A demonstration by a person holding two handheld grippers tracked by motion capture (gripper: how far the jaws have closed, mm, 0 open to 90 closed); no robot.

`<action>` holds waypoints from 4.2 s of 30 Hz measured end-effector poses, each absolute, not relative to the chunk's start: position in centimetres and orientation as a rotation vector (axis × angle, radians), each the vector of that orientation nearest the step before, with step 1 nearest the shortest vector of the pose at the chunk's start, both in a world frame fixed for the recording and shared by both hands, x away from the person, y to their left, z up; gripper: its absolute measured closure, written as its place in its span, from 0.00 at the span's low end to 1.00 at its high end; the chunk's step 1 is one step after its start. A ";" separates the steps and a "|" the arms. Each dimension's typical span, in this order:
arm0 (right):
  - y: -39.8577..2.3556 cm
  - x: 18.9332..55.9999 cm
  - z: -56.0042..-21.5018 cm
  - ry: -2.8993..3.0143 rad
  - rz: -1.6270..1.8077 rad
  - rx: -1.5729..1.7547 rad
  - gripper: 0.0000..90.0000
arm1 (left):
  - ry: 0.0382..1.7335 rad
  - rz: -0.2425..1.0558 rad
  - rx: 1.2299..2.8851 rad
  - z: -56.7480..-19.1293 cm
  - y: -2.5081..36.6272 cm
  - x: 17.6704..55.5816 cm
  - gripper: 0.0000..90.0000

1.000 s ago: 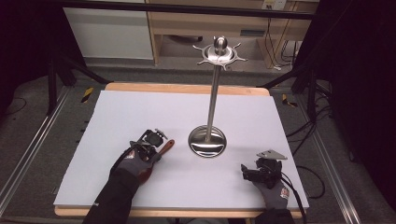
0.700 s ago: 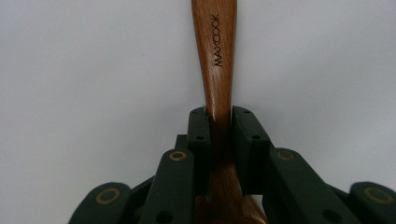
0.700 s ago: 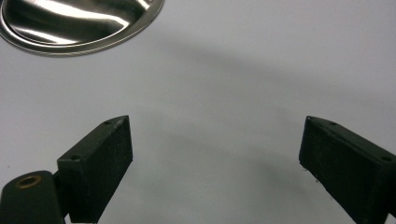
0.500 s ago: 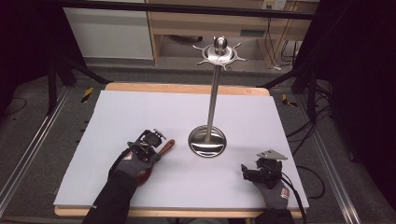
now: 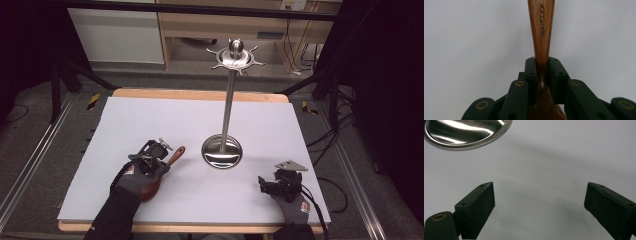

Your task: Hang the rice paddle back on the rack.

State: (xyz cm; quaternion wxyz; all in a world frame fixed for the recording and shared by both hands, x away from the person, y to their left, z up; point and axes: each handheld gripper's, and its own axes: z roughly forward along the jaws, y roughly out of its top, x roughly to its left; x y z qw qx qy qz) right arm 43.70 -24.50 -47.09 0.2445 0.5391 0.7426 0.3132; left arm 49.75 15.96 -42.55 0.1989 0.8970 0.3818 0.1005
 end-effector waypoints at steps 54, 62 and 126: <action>-24.4 43.7 -47.1 2.027 0.851 1.472 0.11 | 0.925 0.476 2.037 -36.1 20.5 43.7 0.87; -24.4 43.7 -47.2 2.023 0.849 1.463 0.11 | 0.904 0.508 1.992 -34.8 19.9 43.8 0.86; -24.6 43.7 -47.0 2.006 0.859 1.455 0.11 | 0.740 0.521 1.859 -24.6 13.1 46.4 0.86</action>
